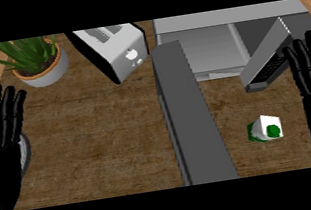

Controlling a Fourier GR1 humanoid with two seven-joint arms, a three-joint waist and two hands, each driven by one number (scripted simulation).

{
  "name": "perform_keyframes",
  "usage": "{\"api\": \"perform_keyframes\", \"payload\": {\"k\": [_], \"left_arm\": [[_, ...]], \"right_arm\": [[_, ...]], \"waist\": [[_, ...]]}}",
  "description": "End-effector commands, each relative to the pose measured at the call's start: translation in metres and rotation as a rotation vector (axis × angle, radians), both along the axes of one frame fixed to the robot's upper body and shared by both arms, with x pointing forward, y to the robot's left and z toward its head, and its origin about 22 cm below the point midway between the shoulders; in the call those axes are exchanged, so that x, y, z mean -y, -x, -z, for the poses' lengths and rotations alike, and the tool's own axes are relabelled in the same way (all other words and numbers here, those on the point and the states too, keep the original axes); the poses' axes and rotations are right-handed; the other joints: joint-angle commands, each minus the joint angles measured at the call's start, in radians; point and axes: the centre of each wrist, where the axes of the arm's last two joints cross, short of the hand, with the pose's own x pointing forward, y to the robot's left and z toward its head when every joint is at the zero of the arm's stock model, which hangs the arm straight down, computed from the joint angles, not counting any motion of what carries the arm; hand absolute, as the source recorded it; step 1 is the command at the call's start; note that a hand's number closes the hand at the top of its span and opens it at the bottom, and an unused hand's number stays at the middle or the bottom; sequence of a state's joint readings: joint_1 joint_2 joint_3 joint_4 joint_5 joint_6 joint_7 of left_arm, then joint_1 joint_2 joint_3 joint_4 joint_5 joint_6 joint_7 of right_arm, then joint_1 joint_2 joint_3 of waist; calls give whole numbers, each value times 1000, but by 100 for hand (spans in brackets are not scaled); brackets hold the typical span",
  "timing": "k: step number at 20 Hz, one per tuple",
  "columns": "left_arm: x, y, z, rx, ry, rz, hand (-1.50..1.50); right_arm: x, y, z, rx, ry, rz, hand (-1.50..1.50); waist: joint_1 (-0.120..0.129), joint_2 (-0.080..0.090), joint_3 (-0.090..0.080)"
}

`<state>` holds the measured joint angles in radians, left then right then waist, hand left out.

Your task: Pick up the milk, place it into the microwave and close the microwave

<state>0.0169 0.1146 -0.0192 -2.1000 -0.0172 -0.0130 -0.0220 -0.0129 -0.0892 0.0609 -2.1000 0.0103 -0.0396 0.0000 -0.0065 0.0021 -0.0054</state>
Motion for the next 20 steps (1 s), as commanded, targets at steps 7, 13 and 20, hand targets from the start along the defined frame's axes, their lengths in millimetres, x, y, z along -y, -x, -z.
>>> {"api": "perform_keyframes", "payload": {"k": [7,13,20], "left_arm": [[17,20,15,-145,191,-92,-150],[4,46,5,-138,193,-92,-150],[-8,60,25,-128,206,-91,-150]], "right_arm": [[-31,33,10,-113,-121,-270,-150],[-39,42,7,-126,-145,-287,-150],[-27,46,21,-105,-122,-133,-150]], "waist": [[13,-8,5],[11,-4,5],[9,-3,5]]}}
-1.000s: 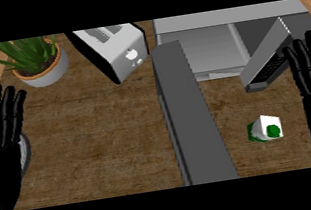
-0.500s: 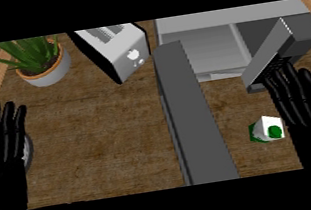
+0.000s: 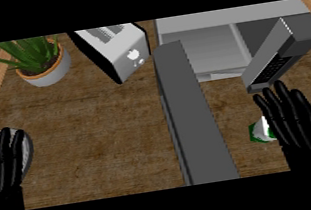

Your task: Pick up the milk, place it into the microwave and close the microwave

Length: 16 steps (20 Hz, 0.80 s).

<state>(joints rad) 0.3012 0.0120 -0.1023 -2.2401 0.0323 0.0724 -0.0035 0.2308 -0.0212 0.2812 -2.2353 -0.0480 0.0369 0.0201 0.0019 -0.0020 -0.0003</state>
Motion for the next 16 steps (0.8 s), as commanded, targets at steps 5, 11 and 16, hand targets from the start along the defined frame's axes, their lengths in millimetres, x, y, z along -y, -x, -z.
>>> {"api": "perform_keyframes", "payload": {"k": [5,11,16], "left_arm": [[-9,22,7,-5,-2,6,-150],[-11,25,18,-4,9,-4,-150],[-9,34,12,-22,8,20,-150]], "right_arm": [[0,0,2,-21,40,142,-150],[34,-8,28,-67,33,214,-150],[40,-25,60,-116,41,247,-150]], "waist": [[2,0,0],[0,1,0],[2,1,1]]}}
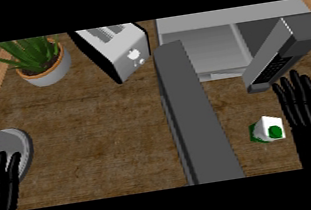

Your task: Pick up the milk, place it into the microwave and close the microwave

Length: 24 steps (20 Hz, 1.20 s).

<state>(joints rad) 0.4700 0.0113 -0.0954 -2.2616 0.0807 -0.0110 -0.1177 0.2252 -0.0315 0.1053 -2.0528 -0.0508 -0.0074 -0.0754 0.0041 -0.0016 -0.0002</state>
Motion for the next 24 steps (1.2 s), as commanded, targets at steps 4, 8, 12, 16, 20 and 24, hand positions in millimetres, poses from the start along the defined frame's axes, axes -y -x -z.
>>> {"api": "perform_keyframes", "payload": {"k": [4,8,12,16,20,24], "left_arm": [[-7,22,15,9,6,-3,-150],[-23,22,9,-11,-20,-6,-150],[-19,10,6,10,-8,4,-150],[-13,23,3,19,-6,-8,-150],[-17,31,-14,22,-23,-1,-150],[-8,27,6,31,-1,0,-150]], "right_arm": [[24,-19,32,-72,13,91,-150],[42,-4,67,-93,18,113,-150],[45,-10,89,-92,25,152,-150],[66,7,116,-117,22,137,-150],[91,1,119,-109,44,149,-150],[81,-2,157,-106,52,114,-150]], "waist": [[7,0,0],[3,1,0],[-1,2,0],[0,1,0],[1,1,1],[4,1,1]]}}
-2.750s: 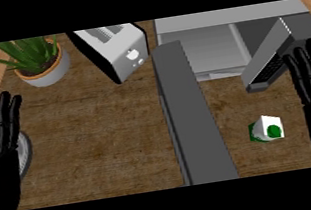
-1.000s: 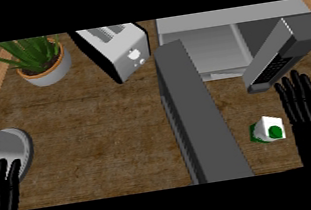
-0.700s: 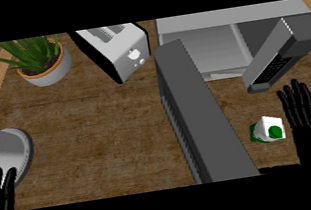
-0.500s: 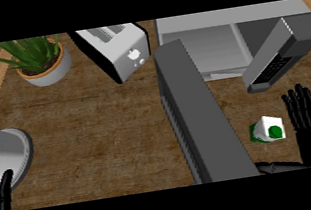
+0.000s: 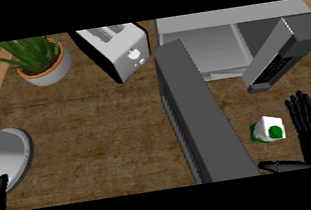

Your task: Pick up the milk, place it into the microwave and close the microwave

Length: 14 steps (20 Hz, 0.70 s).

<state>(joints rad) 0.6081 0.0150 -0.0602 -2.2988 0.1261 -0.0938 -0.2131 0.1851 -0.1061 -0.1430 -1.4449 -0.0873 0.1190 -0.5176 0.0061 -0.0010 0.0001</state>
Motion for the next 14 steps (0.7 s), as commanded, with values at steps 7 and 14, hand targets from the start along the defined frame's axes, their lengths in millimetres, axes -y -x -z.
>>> {"api": "perform_keyframes", "payload": {"k": [7,14], "left_arm": [[11,11,0,4,7,27,-150],[2,6,-3,0,-3,9,-150]], "right_arm": [[22,-20,17,29,33,-26,-150],[12,-24,59,-2,67,24,-150]], "waist": [[1,0,0],[2,1,0]]}}
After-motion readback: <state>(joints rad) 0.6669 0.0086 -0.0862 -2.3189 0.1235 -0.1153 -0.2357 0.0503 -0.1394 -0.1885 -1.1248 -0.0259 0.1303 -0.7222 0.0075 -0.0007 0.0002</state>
